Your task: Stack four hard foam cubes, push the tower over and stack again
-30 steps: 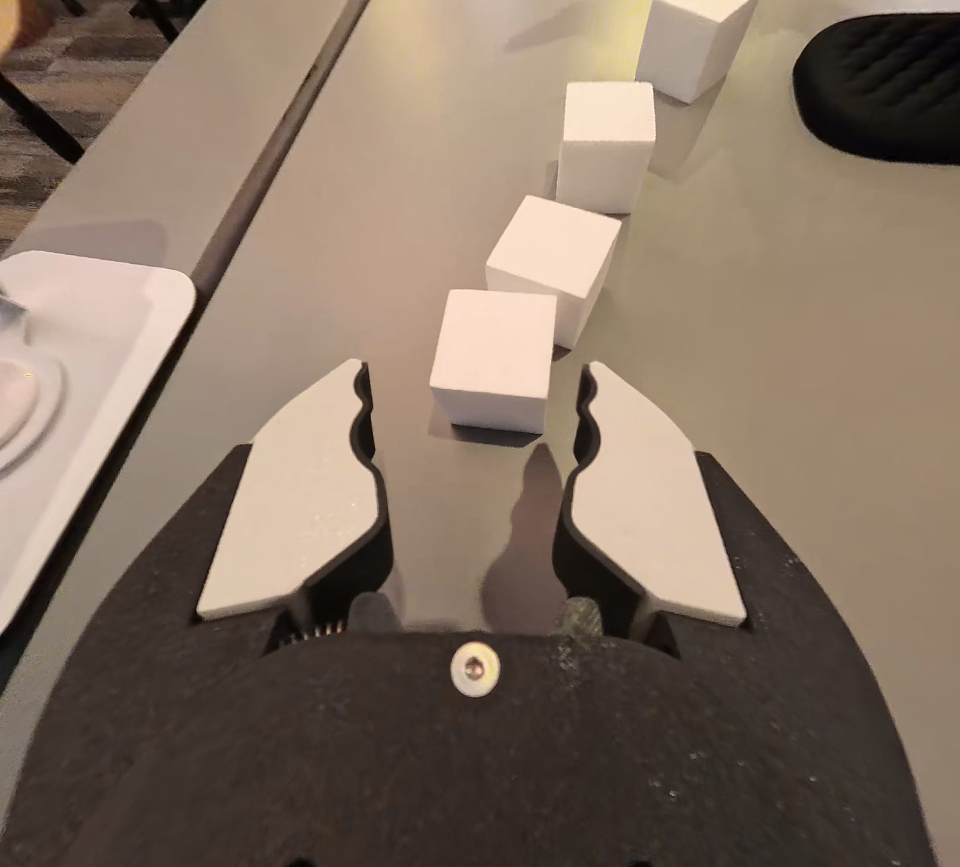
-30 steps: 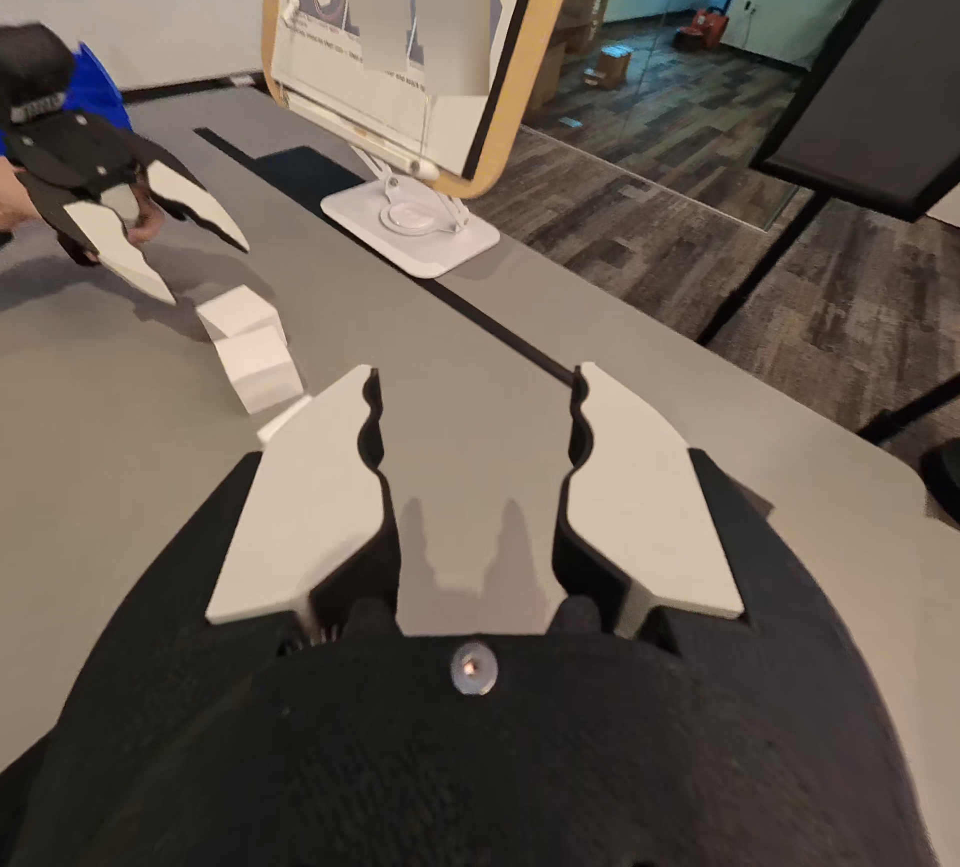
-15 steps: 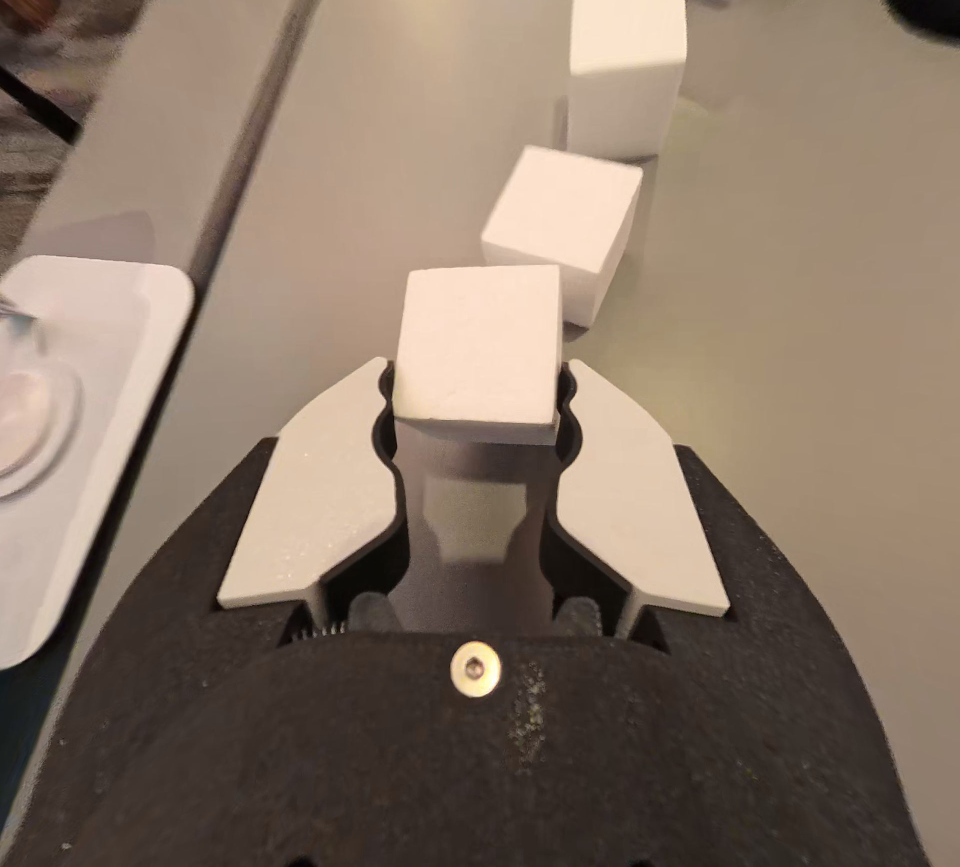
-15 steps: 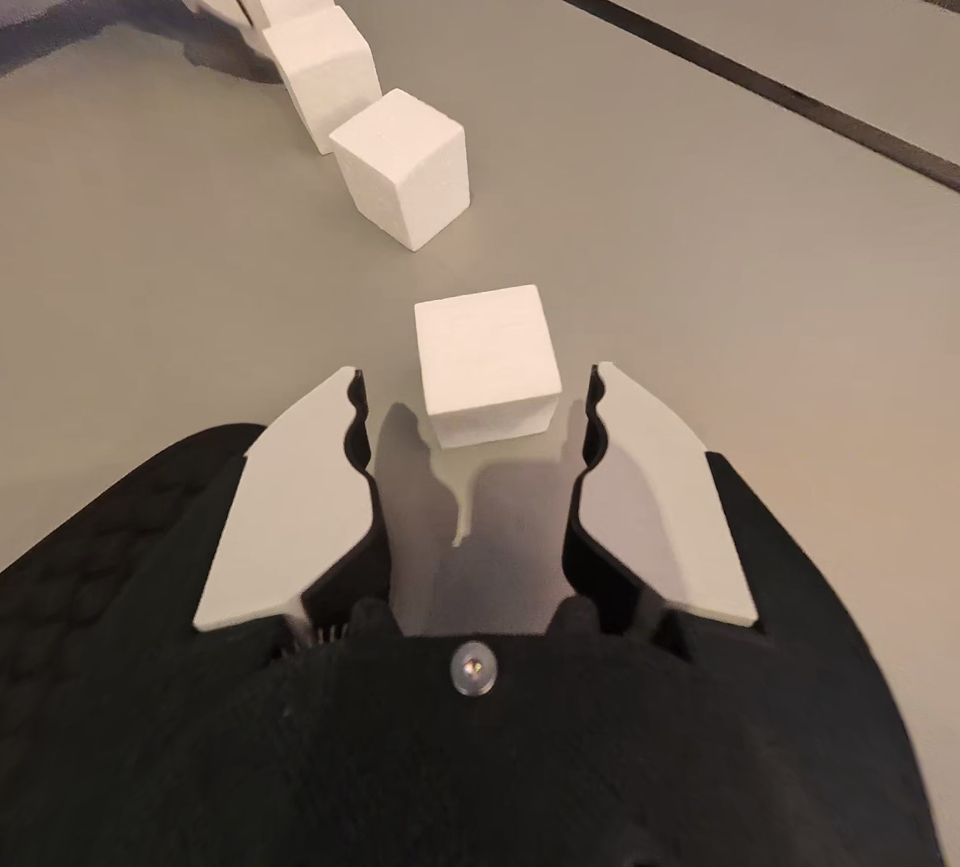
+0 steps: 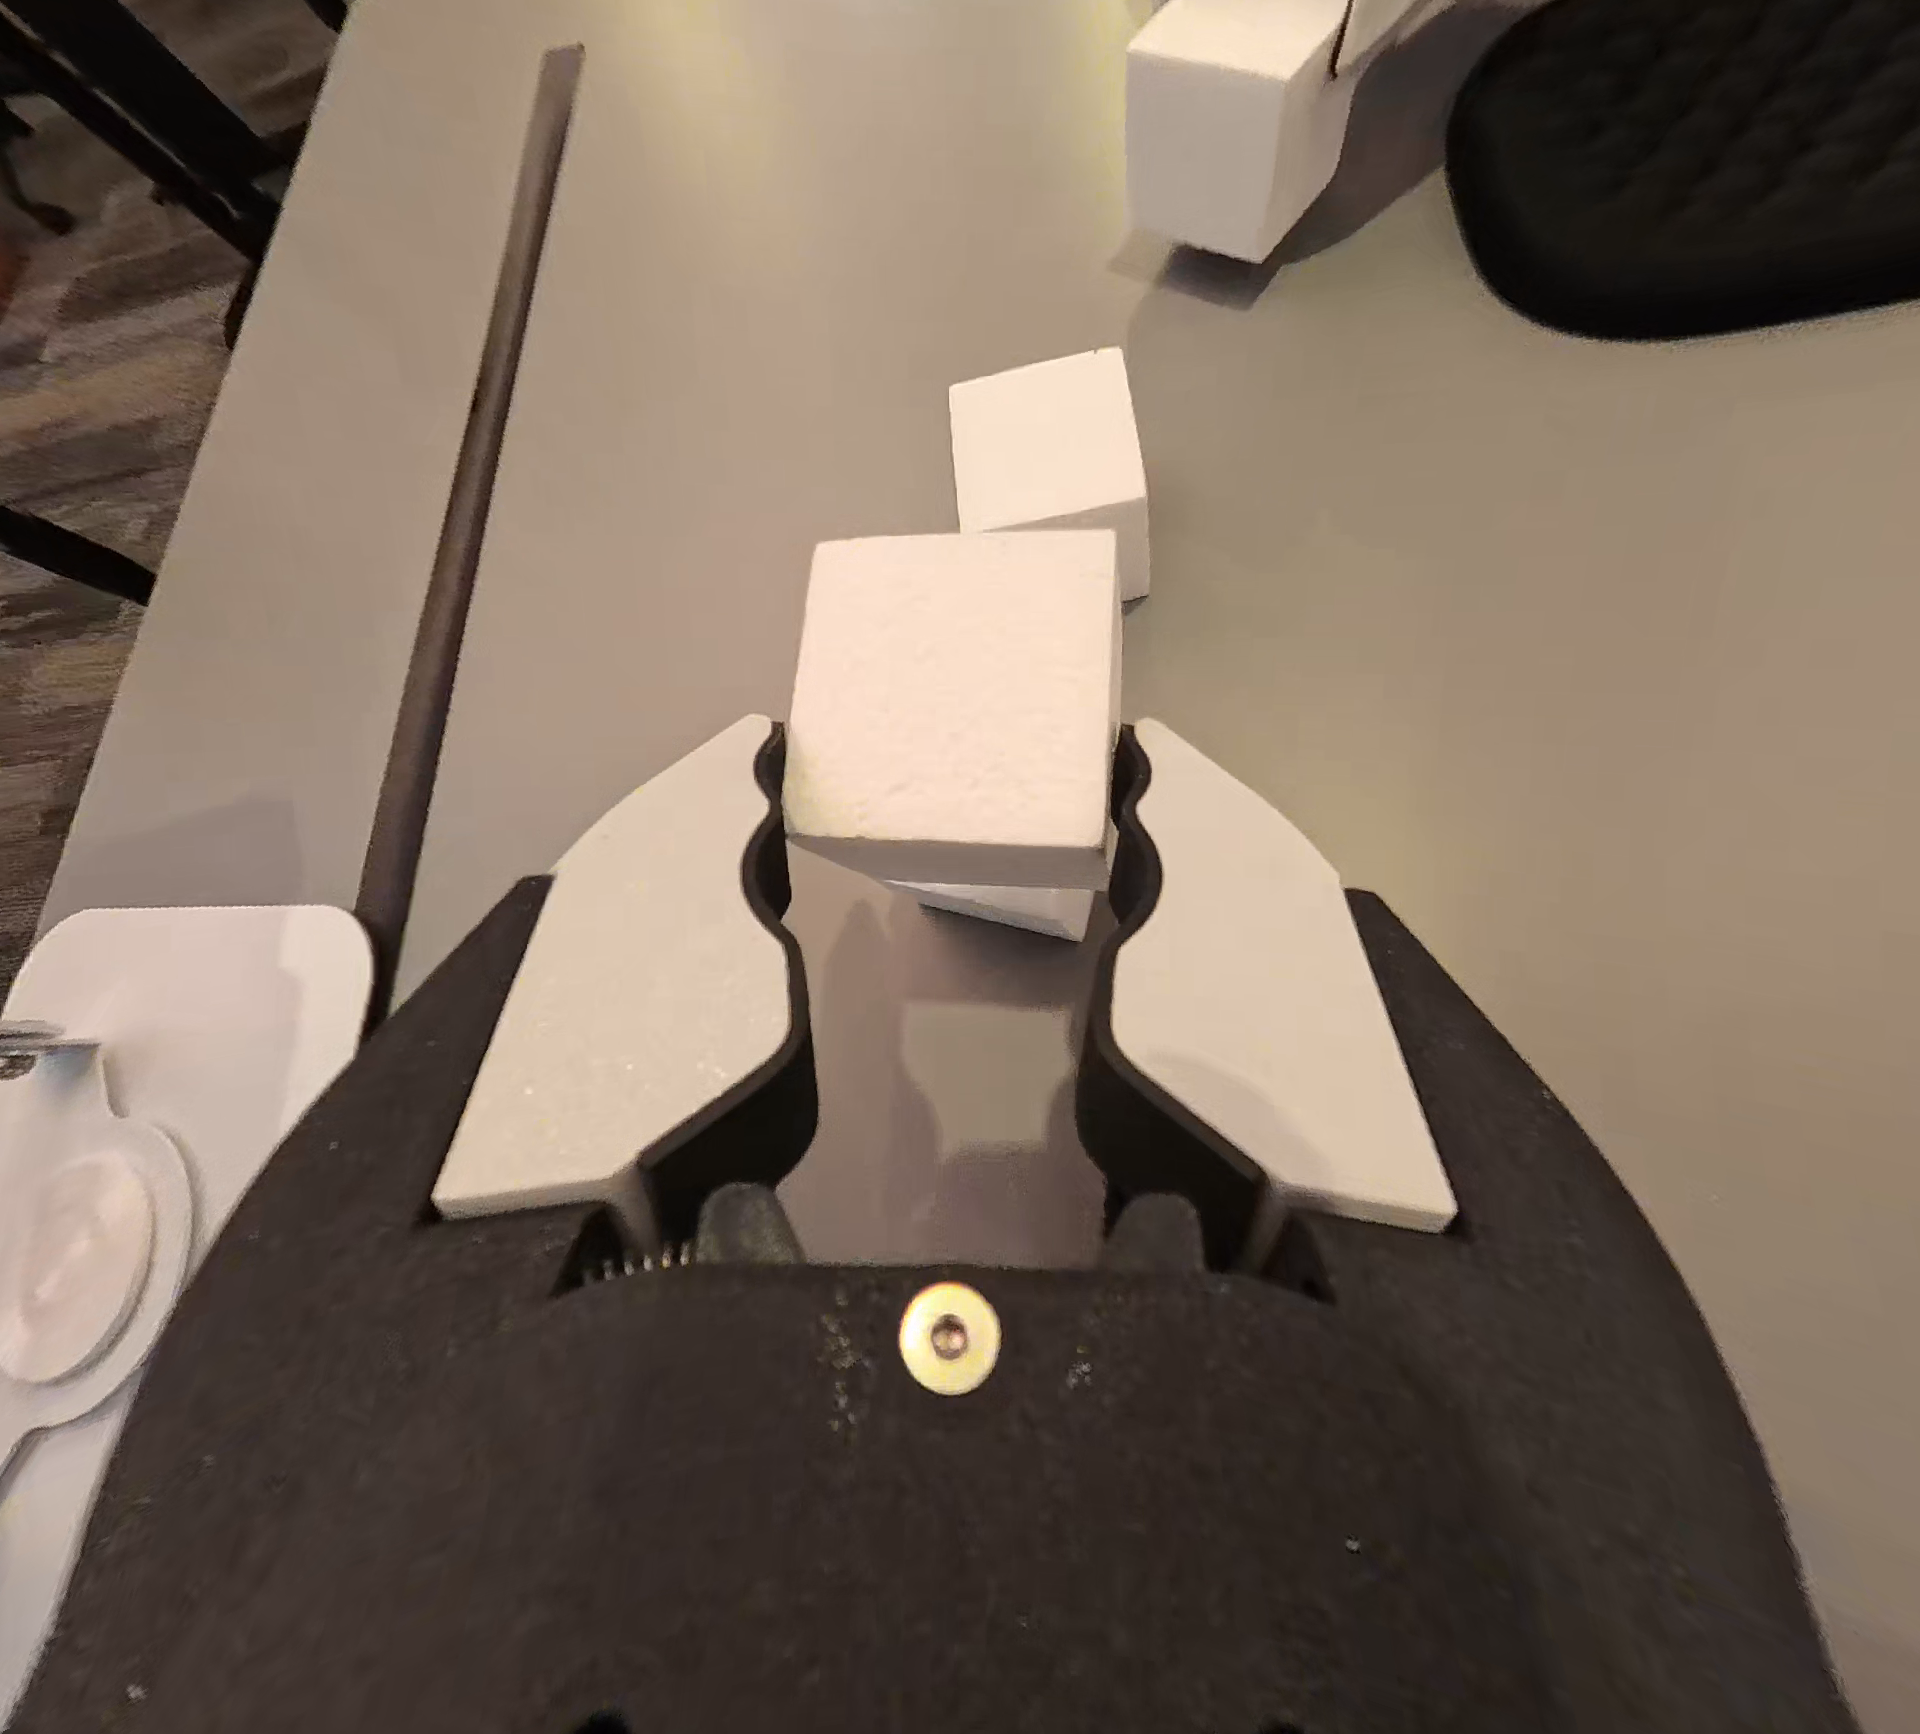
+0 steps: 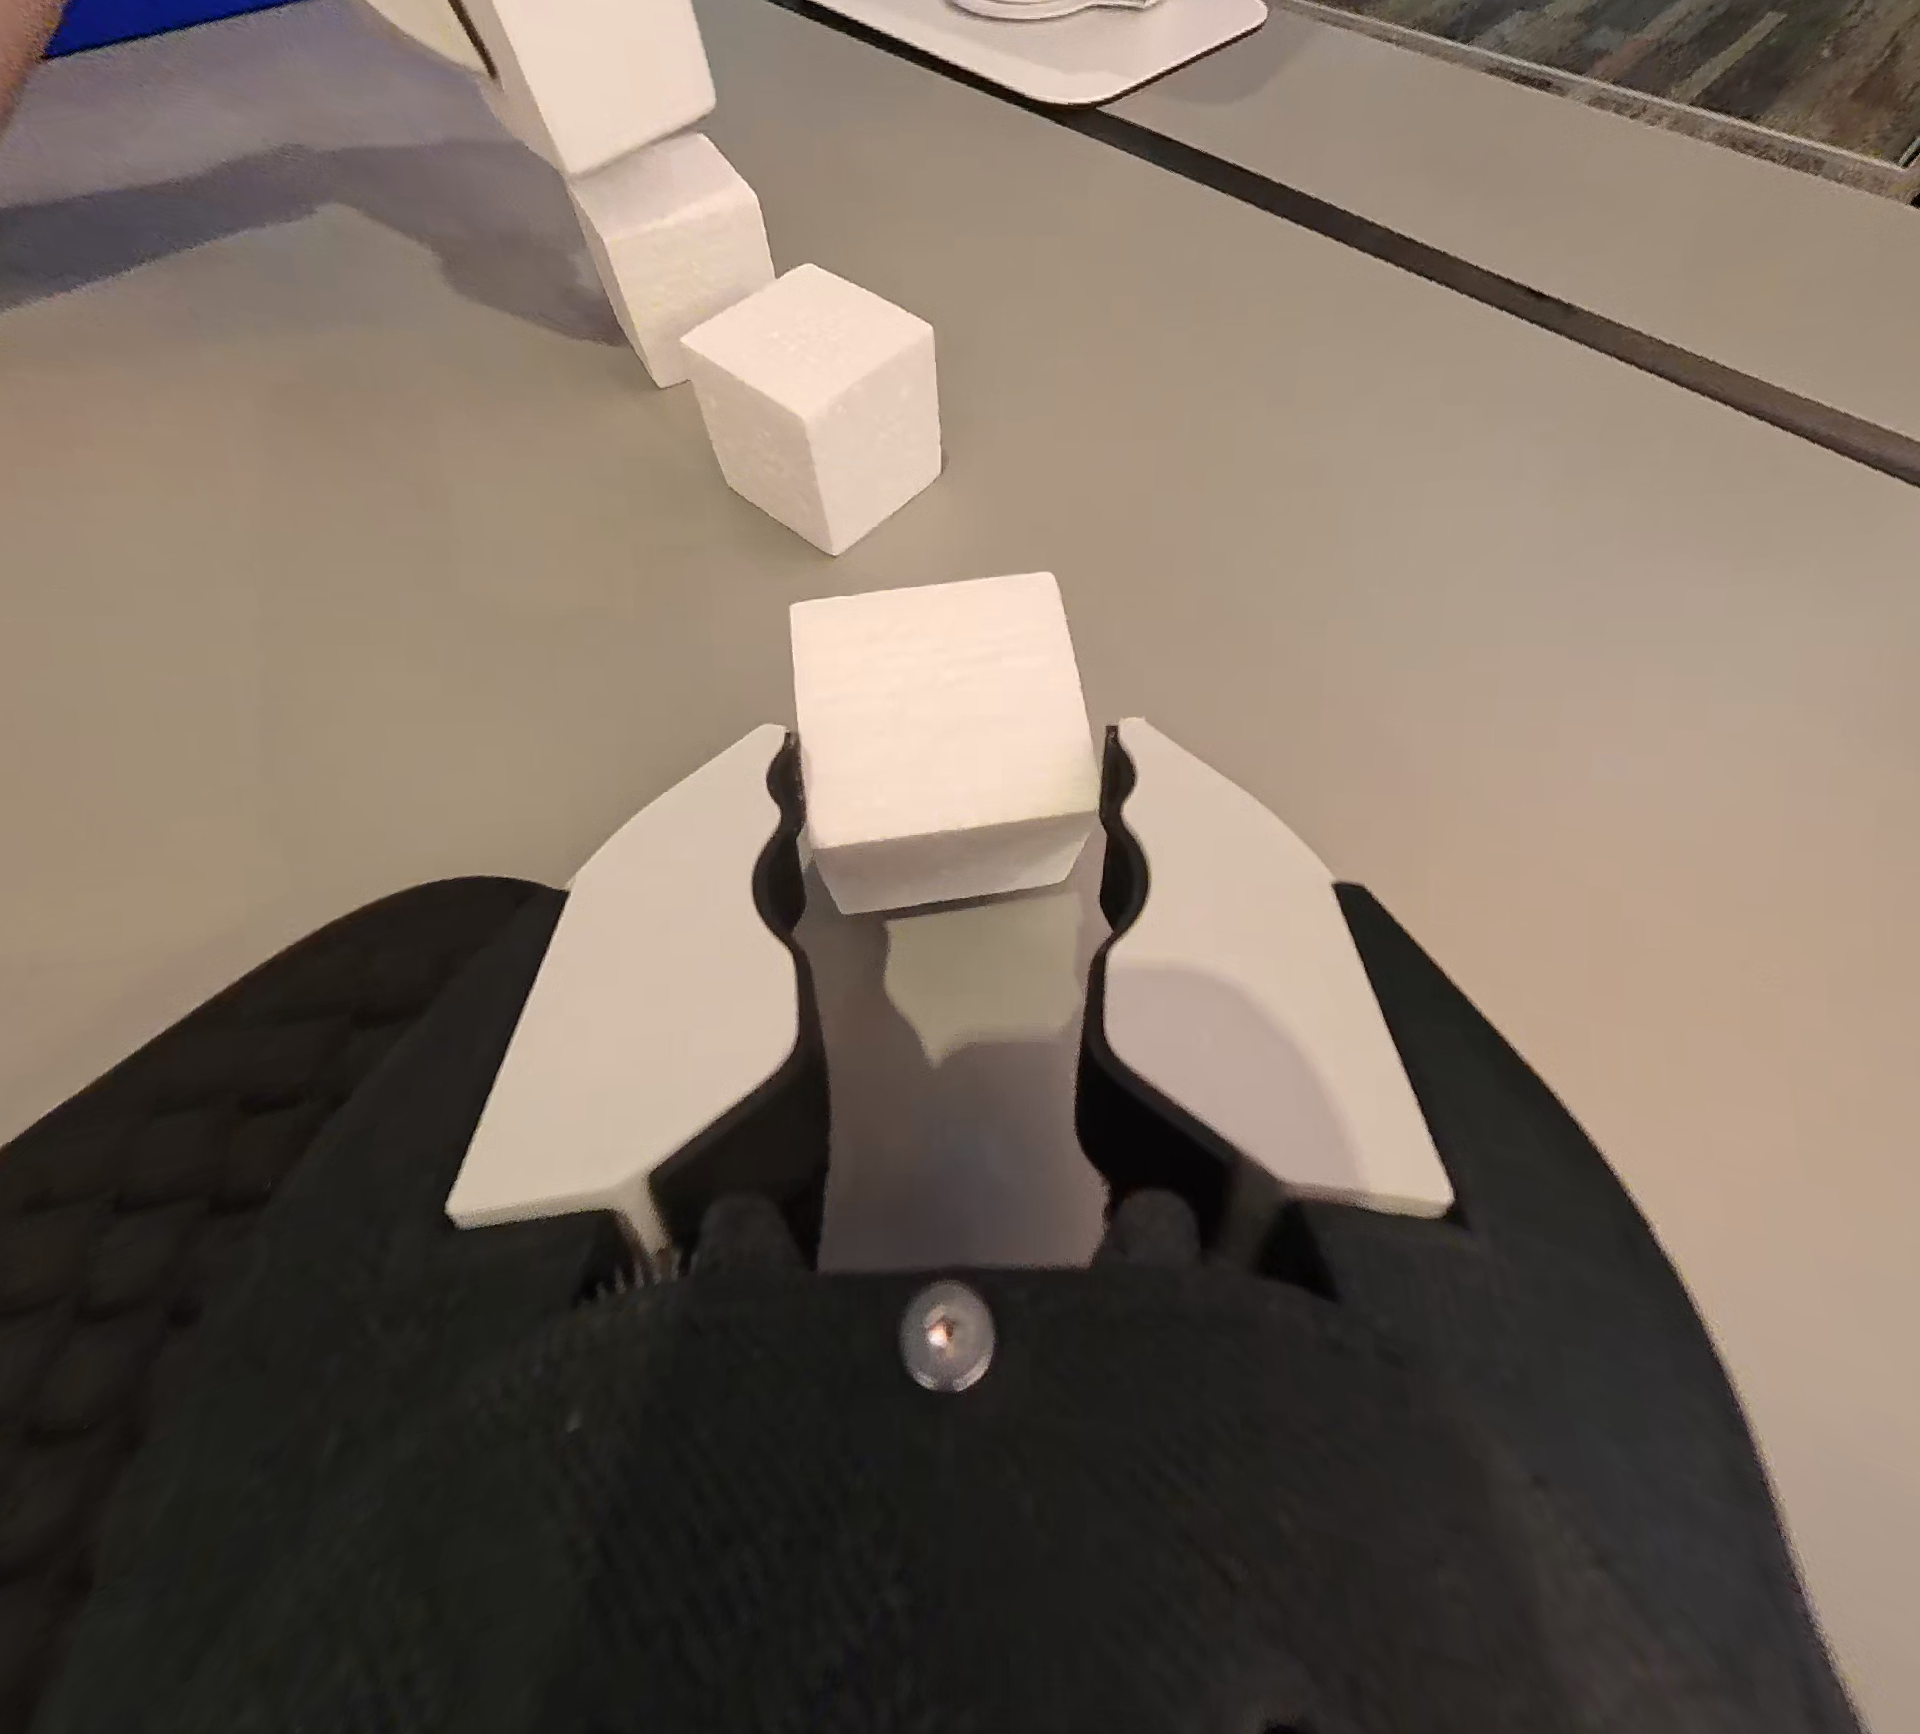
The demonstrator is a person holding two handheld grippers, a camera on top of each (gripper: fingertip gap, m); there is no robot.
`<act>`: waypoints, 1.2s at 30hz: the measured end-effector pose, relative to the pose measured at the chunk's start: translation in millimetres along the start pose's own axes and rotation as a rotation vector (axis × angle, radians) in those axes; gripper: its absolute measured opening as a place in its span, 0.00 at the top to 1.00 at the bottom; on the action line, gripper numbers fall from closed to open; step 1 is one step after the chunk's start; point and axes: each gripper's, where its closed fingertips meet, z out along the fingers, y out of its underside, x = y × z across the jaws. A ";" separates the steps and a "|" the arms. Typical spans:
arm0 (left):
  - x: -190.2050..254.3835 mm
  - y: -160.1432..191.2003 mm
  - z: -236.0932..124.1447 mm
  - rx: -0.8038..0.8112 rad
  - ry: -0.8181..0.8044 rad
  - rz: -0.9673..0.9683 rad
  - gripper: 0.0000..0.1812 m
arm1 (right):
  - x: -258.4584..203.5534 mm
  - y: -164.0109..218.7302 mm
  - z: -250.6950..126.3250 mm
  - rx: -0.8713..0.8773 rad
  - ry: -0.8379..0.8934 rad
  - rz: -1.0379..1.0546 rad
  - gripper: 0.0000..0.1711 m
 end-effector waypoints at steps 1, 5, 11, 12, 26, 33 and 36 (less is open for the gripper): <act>0.5 0.9 2.3 -0.004 0.009 0.001 0.67 | 0.7 0.8 -0.2 -0.006 0.005 -0.004 0.67; -0.8 8.7 4.3 -0.030 0.021 0.022 0.67 | -3.3 1.9 1.3 -0.037 0.014 -0.043 0.67; -1.9 5.4 1.3 0.009 0.045 0.014 0.67 | -11.4 5.0 4.5 -0.073 0.000 -0.072 0.67; -2.8 5.4 1.7 0.008 0.041 0.020 0.67 | -11.1 6.4 4.9 -0.080 -0.001 -0.069 0.67; -14.4 -1.1 -7.8 0.089 0.003 -0.007 0.55 | -13.1 10.9 3.0 -0.077 -0.018 -0.038 0.67; -73.3 -36.7 -87.3 0.222 -0.519 -0.104 0.56 | -17.3 -3.0 -3.1 0.000 -0.030 -0.027 0.67; -99.7 -35.5 -124.0 0.190 -0.811 -0.207 0.56 | -18.4 -28.5 -9.0 0.068 -0.016 -0.028 0.67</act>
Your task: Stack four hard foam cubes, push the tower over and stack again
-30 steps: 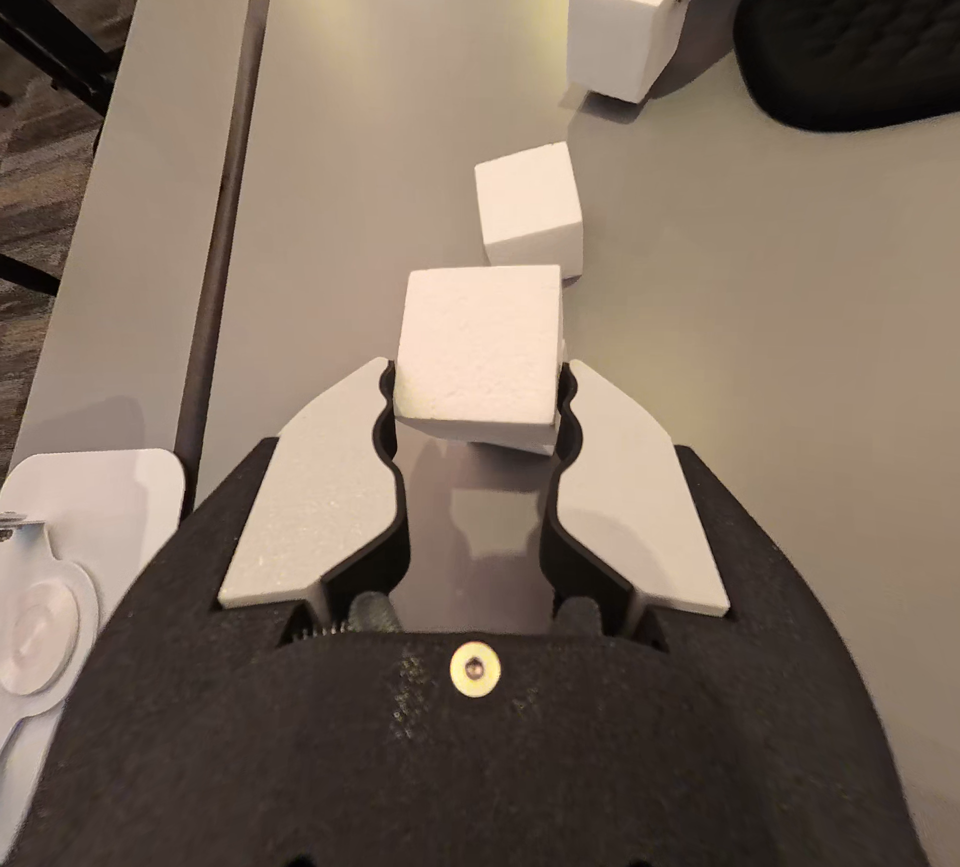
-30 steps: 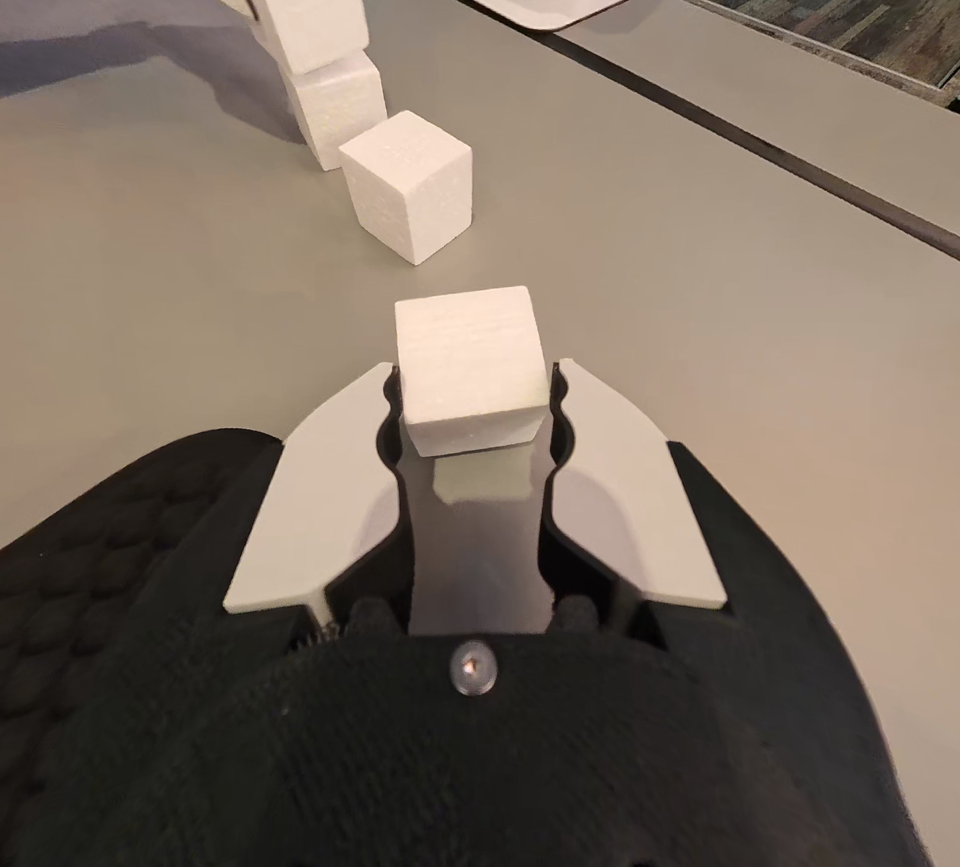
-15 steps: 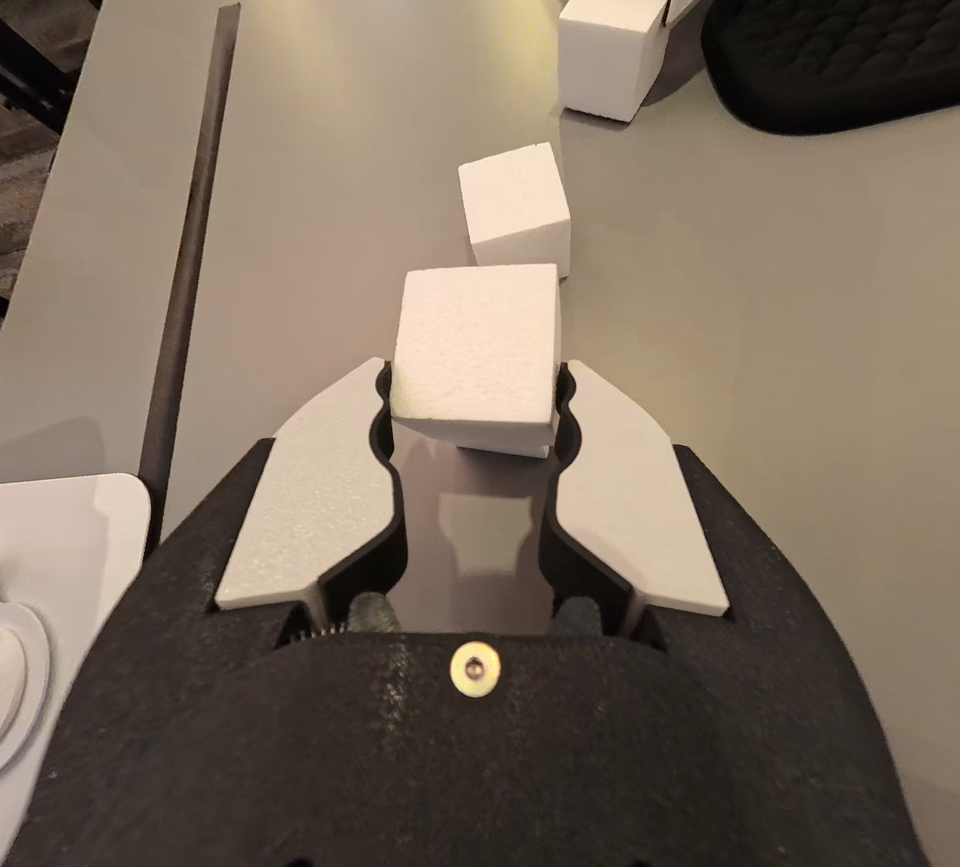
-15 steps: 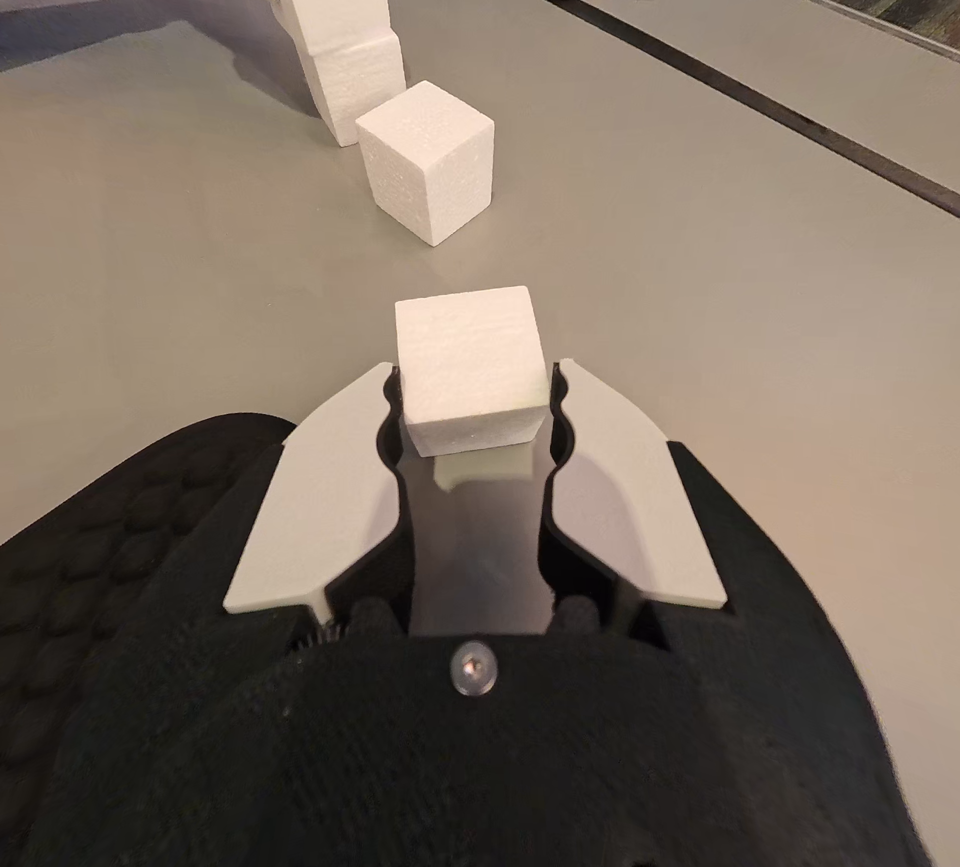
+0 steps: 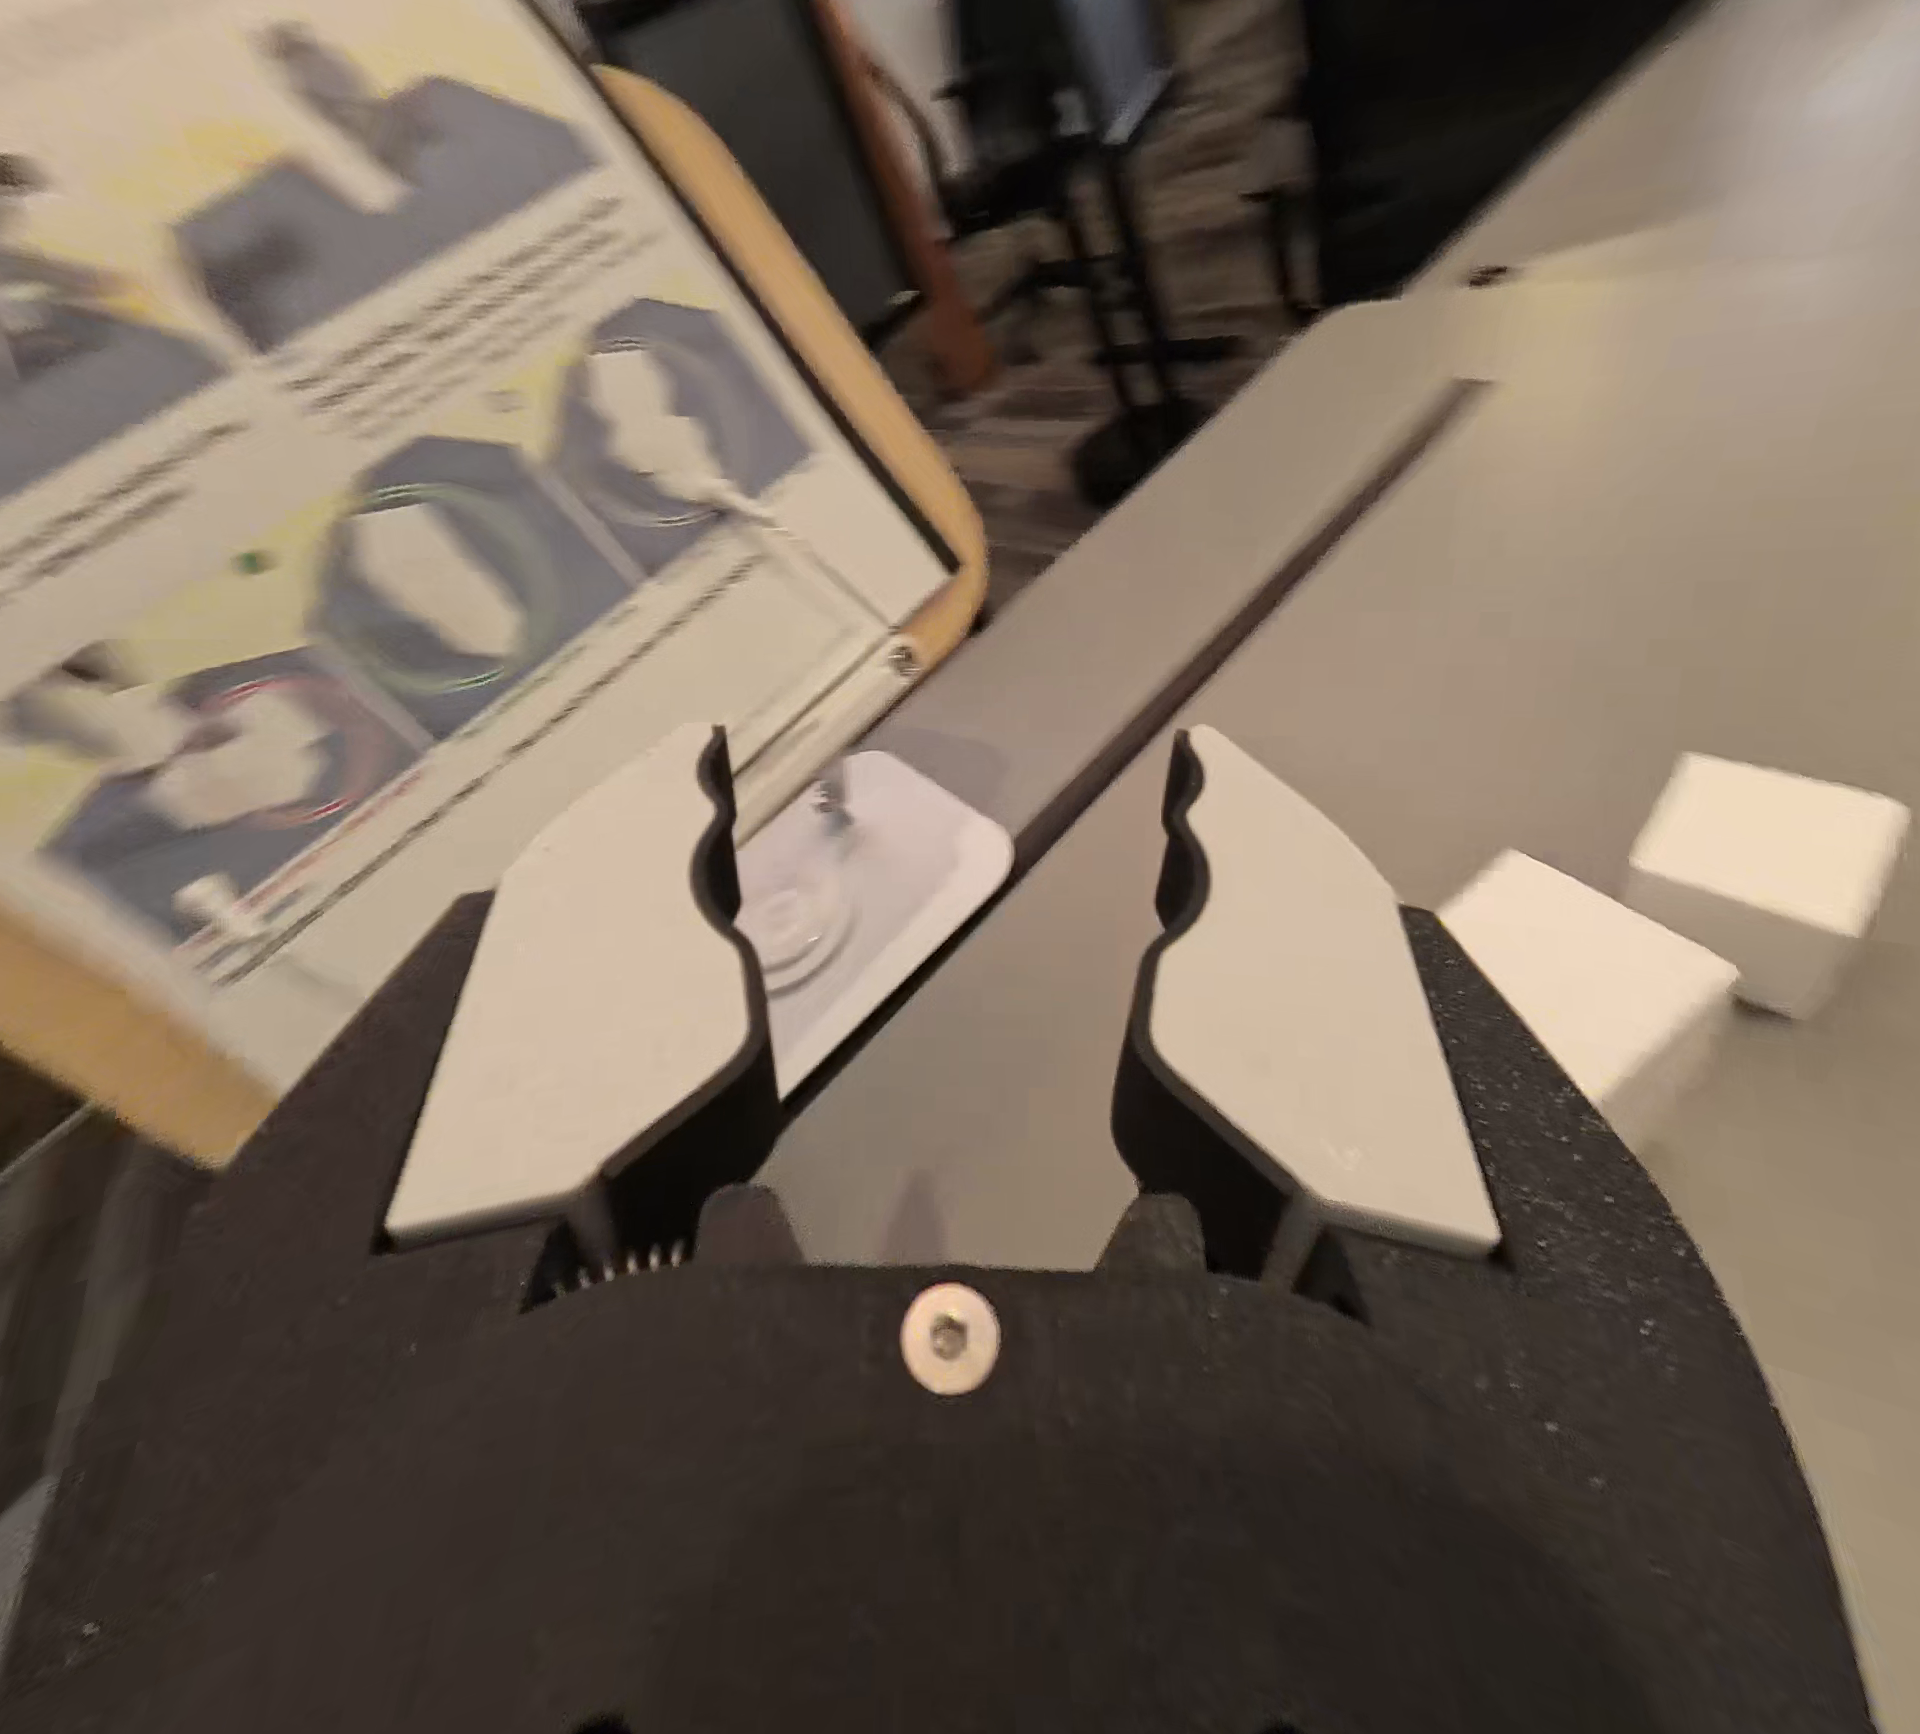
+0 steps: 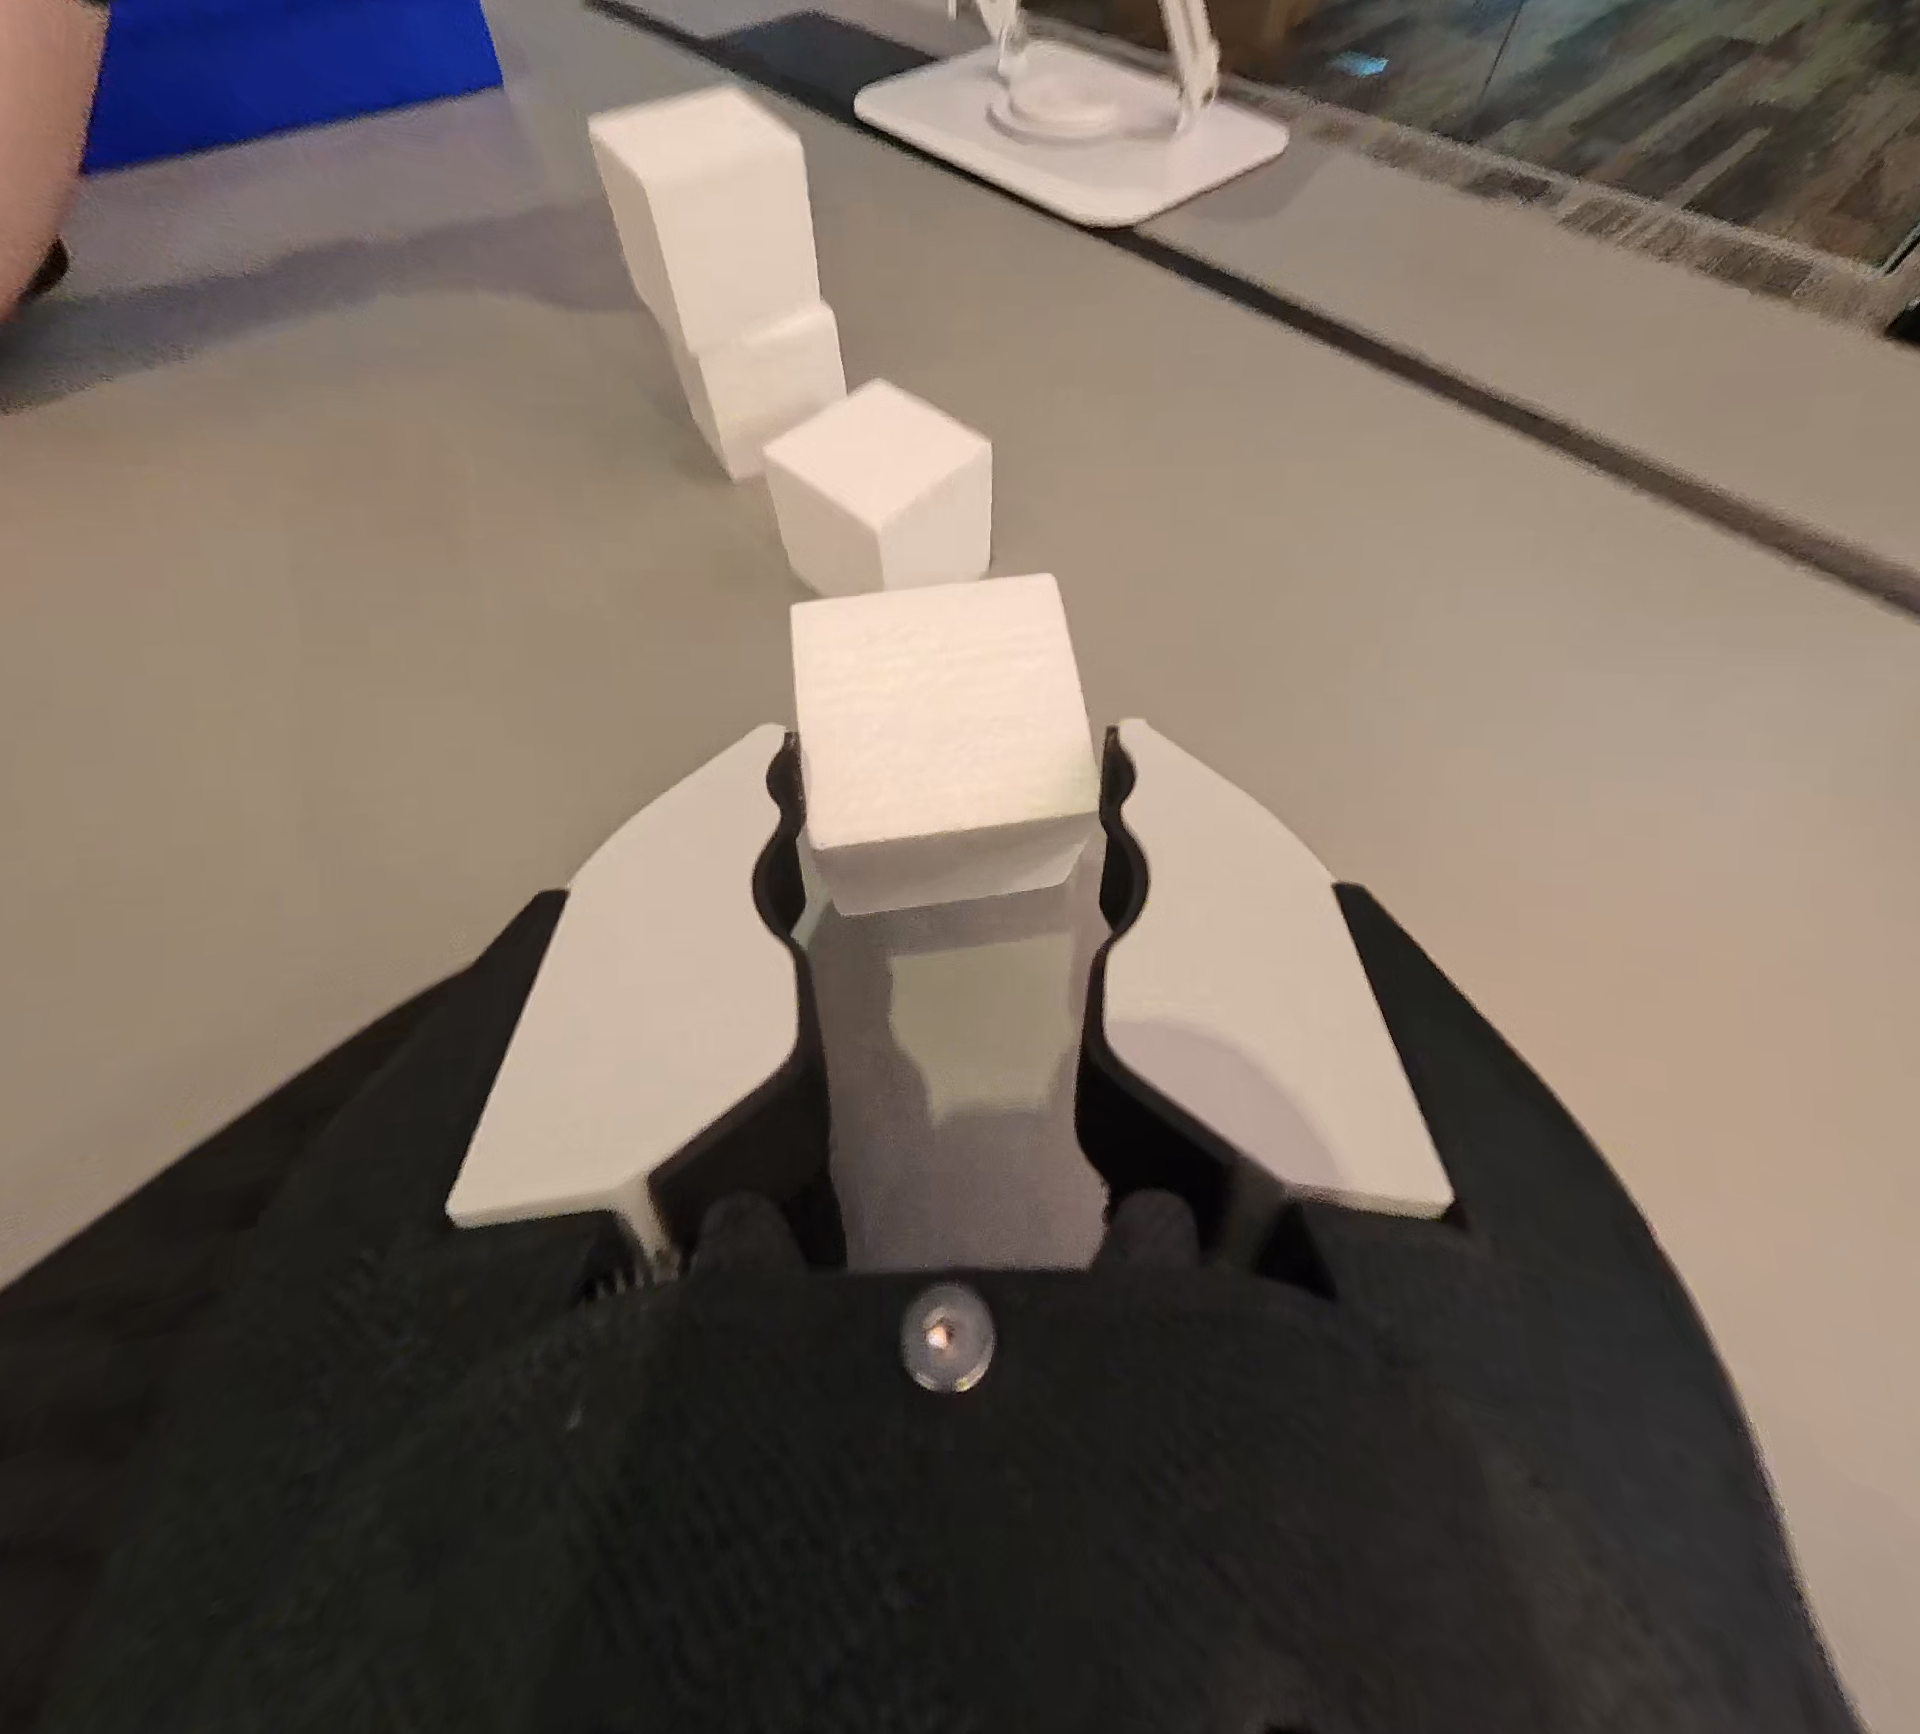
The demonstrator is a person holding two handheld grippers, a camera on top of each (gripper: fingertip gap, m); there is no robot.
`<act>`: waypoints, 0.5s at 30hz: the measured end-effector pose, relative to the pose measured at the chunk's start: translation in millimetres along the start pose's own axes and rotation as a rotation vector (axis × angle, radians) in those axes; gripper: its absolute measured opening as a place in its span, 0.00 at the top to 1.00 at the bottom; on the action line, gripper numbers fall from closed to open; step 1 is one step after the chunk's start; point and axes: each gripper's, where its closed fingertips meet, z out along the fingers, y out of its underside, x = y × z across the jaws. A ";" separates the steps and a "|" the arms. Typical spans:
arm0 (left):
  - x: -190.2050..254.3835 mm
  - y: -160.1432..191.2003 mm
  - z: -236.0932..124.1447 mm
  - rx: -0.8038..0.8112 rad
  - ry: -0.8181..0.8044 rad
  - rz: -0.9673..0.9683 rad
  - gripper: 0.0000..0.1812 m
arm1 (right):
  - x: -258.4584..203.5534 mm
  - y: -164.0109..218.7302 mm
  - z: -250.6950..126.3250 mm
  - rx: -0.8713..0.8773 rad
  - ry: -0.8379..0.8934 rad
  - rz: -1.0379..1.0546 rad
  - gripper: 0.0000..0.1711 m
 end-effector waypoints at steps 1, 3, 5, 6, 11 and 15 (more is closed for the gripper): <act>-5.5 -3.9 -3.3 0.001 -0.044 -0.020 0.56 | -0.3 -12.7 -0.8 0.022 0.009 -0.009 0.68; -11.5 -11.8 -9.3 0.019 -0.101 -0.059 0.56 | -8.7 -43.4 -0.2 0.073 -0.014 -0.025 0.67; -15.9 -16.5 -13.7 0.029 -0.145 -0.069 0.56 | -20.3 -75.4 6.1 0.108 -0.059 -0.032 0.68; -18.6 -17.0 -15.3 0.027 -0.168 -0.070 0.56 | -25.9 -90.7 11.8 0.113 -0.080 -0.042 0.68; -30.7 -16.1 -20.3 0.041 -0.229 -0.092 0.57 | -54.1 -156.0 54.7 0.056 -0.176 -0.198 0.67; -44.5 -10.8 -23.4 0.042 -0.253 -0.138 0.59 | -71.8 -198.2 85.4 0.076 -0.254 -0.237 0.67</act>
